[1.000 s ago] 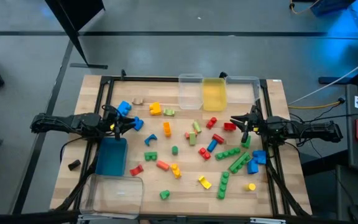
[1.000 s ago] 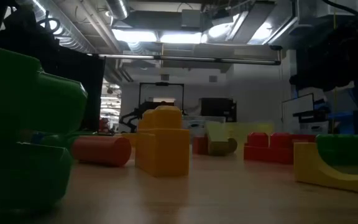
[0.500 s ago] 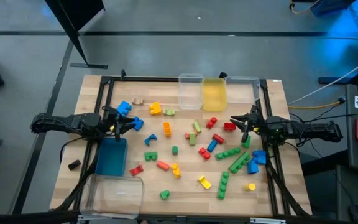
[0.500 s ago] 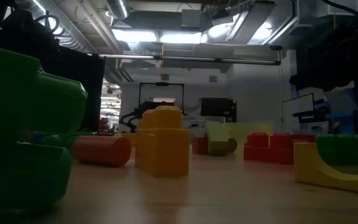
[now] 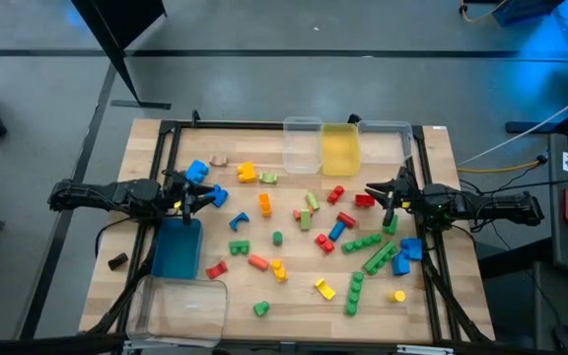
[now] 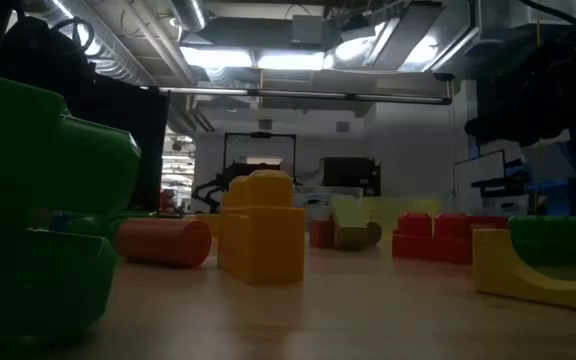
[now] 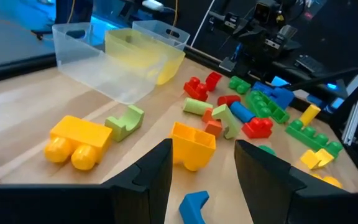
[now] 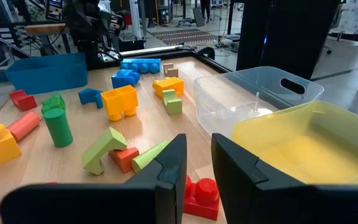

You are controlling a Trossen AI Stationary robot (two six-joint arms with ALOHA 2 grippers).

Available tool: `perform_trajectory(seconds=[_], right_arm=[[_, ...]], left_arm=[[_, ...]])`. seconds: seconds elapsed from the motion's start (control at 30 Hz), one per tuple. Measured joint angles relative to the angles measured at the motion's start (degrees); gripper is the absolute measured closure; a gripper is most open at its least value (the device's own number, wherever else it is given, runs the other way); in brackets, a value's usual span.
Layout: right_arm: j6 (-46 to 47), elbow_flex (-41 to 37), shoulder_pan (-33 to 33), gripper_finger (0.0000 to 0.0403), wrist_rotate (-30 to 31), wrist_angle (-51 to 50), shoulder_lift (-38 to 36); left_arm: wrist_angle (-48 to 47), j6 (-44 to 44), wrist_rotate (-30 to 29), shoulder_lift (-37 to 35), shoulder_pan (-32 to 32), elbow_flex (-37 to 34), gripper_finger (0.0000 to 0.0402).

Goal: Sort blocks by size
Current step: Put the blue 2 stud game piece into the blue bin

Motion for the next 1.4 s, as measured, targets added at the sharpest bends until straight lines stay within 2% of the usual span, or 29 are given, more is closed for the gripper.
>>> perform_trajectory(seconds=[0.2, 0.43, 0.6, 0.8, 1.0, 1.23, 1.4], right_arm=[[0.0, 0.0, 0.0, 0.0327, 0.0, 0.0, 0.0], [0.0, 0.0, 0.0, 0.0327, 0.0, 0.0, 0.0], [0.0, 0.0, 0.0, 0.0327, 0.0, 0.0, 0.0], [1.7, 0.0, 0.0, 0.0326, 0.0, 0.0, 0.0], [2.3, 0.0, 0.0, 0.0302, 0.0, 0.0, 0.0], [2.4, 0.0, 0.0, 0.0263, 0.0, 0.0, 0.0], [2.4, 0.0, 0.0, 0.0256, 0.0, 0.0, 0.0]], left_arm=[[4.6, 4.2, -0.6, 0.0, 0.1, -0.3, 0.0245], [6.6, 2.6, -0.8, 0.0, 0.1, -0.3, 0.0245], [9.8, -0.3, -6.6, 0.0, 0.2, -0.2, 0.0245], [12.9, 1.6, -7.3, 1.8, 0.2, 0.7, 0.0245], [12.8, 7.2, -7.3, 12.8, 0.2, 8.2, 0.0245], [8.7, 23.7, -7.3, 30.8, 0.1, 19.8, 0.0245], [5.3, 32.3, -7.3, 41.6, 0.0, 23.7, 0.0245]])
